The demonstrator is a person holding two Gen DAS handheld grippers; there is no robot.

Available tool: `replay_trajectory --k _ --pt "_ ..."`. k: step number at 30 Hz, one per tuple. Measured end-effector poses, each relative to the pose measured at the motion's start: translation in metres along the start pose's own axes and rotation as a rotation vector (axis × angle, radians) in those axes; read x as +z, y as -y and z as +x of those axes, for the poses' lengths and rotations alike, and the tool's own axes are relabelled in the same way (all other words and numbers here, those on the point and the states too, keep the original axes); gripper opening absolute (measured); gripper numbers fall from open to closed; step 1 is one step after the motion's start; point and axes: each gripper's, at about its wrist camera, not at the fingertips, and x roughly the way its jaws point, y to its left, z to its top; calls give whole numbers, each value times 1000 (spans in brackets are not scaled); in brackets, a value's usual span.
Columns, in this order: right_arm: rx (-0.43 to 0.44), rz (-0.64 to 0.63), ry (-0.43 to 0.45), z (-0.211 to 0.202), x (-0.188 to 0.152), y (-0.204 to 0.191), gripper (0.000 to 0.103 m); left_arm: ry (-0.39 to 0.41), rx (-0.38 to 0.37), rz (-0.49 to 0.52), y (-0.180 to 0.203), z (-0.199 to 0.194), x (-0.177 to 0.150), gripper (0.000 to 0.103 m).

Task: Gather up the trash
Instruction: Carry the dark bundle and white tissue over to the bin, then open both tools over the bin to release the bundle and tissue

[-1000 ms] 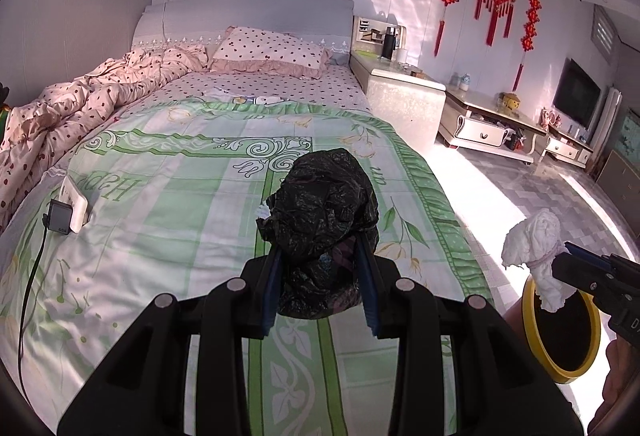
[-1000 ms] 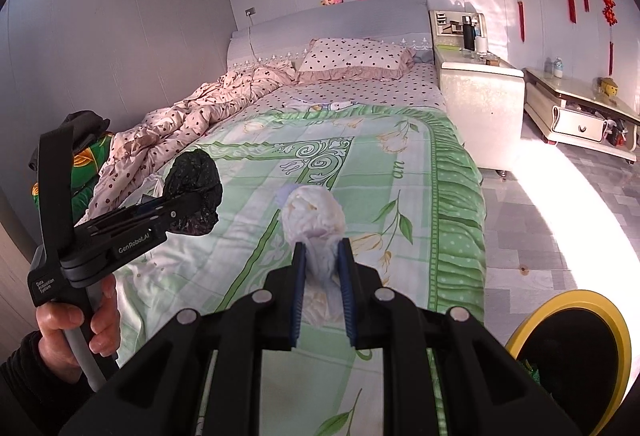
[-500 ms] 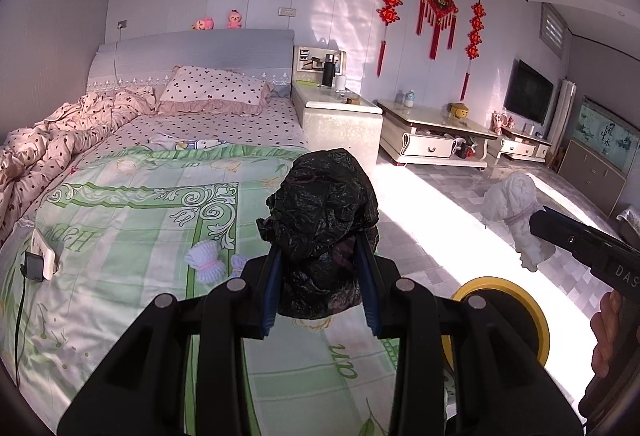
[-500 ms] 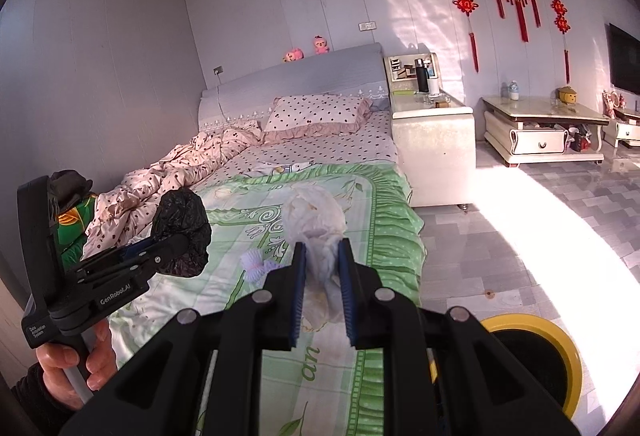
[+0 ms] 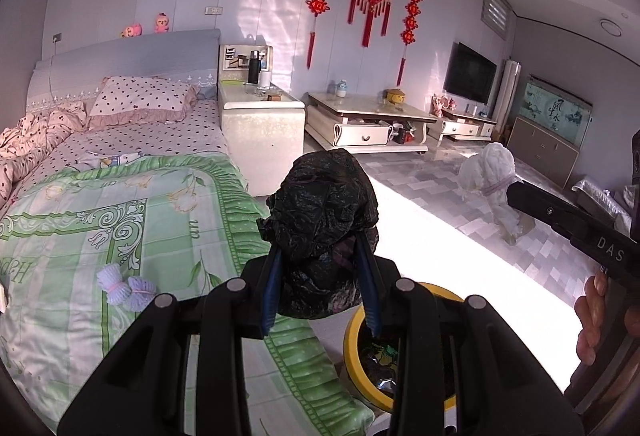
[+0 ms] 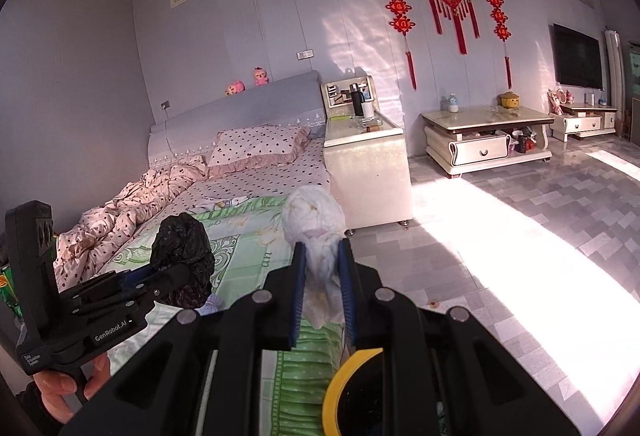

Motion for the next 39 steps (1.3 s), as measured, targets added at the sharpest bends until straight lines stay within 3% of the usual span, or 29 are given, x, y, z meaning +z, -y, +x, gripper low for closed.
replay_trajectory --k 10,18,26,29,34,39 --pt "-74 98 -96 25 -43 71 16 -150 -76 34 48 82 -41 32" --pt "-129 168 -184 55 -81 105 16 -279 -121 31 55 136 -92 33" --pt "-161 217 -252 74 -106 125 17 -354 -140 58 55 168 -124 34" --pt "-170 224 -262 77 -109 128 22 -356 -143 49 50 169 -127 38" --pt "-196 226 -263 76 -109 126 37 -349 -135 29 38 168 -126 54" --pt "-219 239 -252 75 -109 126 40 -334 -124 10 24 162 -123 65"
